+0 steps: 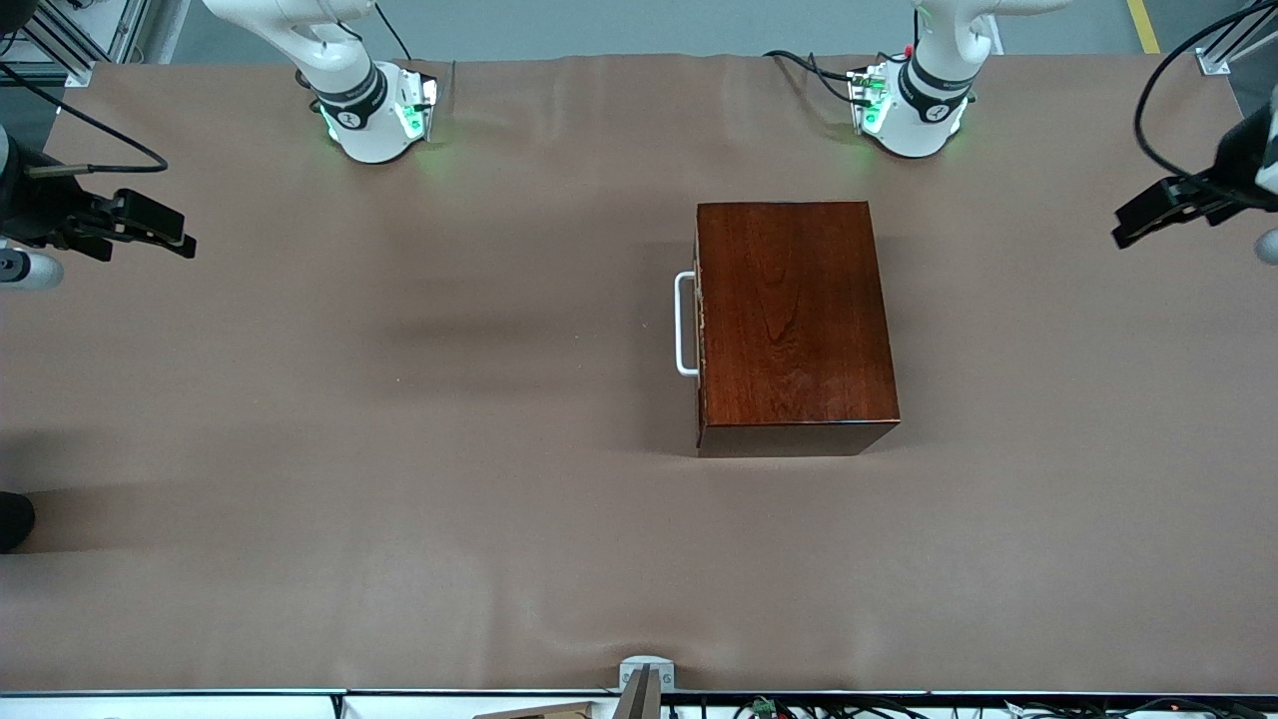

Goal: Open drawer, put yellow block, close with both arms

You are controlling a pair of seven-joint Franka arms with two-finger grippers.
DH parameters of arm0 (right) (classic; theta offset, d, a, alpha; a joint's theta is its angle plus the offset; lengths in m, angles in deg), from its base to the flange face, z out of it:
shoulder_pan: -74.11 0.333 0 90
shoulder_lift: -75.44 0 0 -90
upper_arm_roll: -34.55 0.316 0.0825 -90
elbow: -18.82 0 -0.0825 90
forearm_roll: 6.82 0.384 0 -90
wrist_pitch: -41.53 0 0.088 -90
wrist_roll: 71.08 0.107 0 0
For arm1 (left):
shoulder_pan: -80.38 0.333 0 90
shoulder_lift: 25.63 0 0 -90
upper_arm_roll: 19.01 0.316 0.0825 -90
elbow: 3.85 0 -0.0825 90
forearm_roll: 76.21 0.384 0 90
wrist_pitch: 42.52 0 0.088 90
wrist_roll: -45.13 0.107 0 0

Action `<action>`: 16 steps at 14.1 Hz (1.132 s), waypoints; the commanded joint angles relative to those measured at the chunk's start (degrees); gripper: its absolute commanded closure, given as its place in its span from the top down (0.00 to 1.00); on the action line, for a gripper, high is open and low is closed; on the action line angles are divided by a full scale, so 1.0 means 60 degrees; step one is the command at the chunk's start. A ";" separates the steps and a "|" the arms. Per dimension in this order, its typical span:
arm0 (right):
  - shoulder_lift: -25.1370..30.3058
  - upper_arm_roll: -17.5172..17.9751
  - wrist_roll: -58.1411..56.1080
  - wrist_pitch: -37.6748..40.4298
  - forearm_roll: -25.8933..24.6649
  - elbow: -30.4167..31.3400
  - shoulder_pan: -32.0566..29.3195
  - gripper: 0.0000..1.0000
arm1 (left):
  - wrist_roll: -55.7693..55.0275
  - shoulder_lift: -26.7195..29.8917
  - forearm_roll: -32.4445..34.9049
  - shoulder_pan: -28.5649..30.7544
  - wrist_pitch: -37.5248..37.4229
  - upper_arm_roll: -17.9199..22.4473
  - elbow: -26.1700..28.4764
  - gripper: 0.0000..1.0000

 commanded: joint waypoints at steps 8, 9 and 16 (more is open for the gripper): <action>0.0227 0.0151 -0.0169 -0.0059 -0.0179 0.0209 -0.0257 1.00 | 0.1764 0.0534 -0.0395 0.0878 0.0215 -0.1422 0.0145 1.00; 0.0227 0.0151 -0.0169 -0.0059 -0.0179 0.0209 -0.0257 1.00 | 0.1851 0.0504 -0.0469 0.0878 0.0215 -0.1422 0.0115 1.00; 0.0227 0.0151 -0.0169 -0.0045 -0.0179 0.0209 -0.0257 1.00 | 0.1896 0.0255 -0.0850 0.0907 0.0185 -0.1393 -0.0222 1.00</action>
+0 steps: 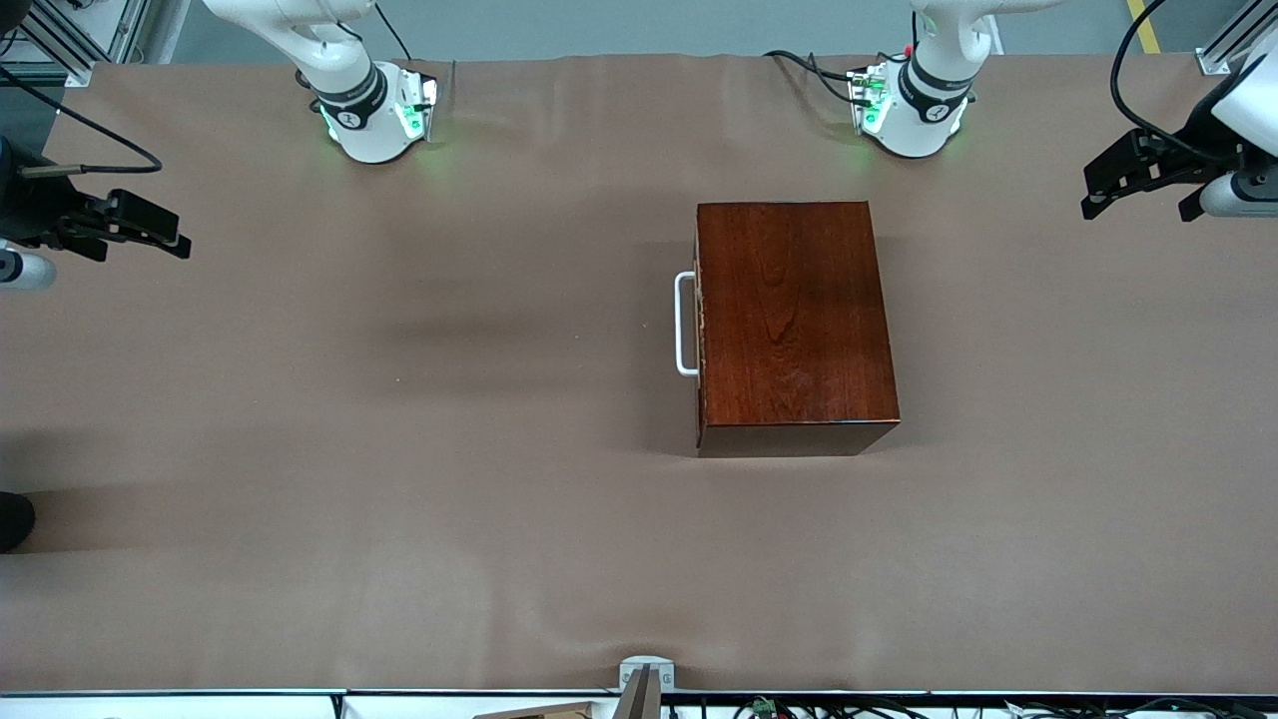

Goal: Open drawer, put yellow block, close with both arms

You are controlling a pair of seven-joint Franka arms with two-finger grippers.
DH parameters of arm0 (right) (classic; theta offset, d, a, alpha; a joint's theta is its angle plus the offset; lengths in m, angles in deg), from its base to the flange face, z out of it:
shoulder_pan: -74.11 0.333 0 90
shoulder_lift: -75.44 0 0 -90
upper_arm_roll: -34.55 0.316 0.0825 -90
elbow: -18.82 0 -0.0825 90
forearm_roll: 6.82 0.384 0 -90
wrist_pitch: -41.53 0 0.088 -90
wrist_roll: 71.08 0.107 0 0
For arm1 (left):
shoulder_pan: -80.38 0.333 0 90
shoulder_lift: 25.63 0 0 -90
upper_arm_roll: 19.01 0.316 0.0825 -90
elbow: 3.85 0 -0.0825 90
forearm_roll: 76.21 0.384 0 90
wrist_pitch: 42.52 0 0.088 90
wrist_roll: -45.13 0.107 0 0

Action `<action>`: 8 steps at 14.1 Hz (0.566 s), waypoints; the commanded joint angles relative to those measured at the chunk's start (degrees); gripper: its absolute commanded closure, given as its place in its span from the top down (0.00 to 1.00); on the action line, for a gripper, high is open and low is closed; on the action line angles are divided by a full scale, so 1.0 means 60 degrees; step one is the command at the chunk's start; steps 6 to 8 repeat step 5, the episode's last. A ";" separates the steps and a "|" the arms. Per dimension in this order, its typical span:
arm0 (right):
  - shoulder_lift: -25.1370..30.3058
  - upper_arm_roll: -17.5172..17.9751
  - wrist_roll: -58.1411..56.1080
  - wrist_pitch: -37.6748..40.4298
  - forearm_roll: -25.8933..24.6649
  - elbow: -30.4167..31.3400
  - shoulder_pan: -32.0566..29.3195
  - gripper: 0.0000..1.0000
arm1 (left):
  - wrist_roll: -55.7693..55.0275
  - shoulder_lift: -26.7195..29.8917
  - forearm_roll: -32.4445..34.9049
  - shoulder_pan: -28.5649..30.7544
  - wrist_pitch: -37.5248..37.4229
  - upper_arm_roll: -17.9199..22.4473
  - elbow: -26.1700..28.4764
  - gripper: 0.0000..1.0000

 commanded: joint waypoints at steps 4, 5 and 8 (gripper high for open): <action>0.0227 0.0158 -0.0125 -0.0027 -0.0178 0.0209 -0.0191 1.00 | 0.0241 -0.0147 -0.0228 0.0141 -0.0039 -0.0056 -0.0177 1.00; 0.0227 0.0158 -0.0125 -0.0012 -0.0178 0.0209 -0.0205 1.00 | 0.0241 -0.0147 -0.0243 0.0141 -0.0053 -0.0056 -0.0177 1.00; 0.0227 0.0158 -0.0125 -0.0012 -0.0178 0.0209 -0.0205 1.00 | 0.0241 -0.0147 -0.0243 0.0141 -0.0053 -0.0056 -0.0177 1.00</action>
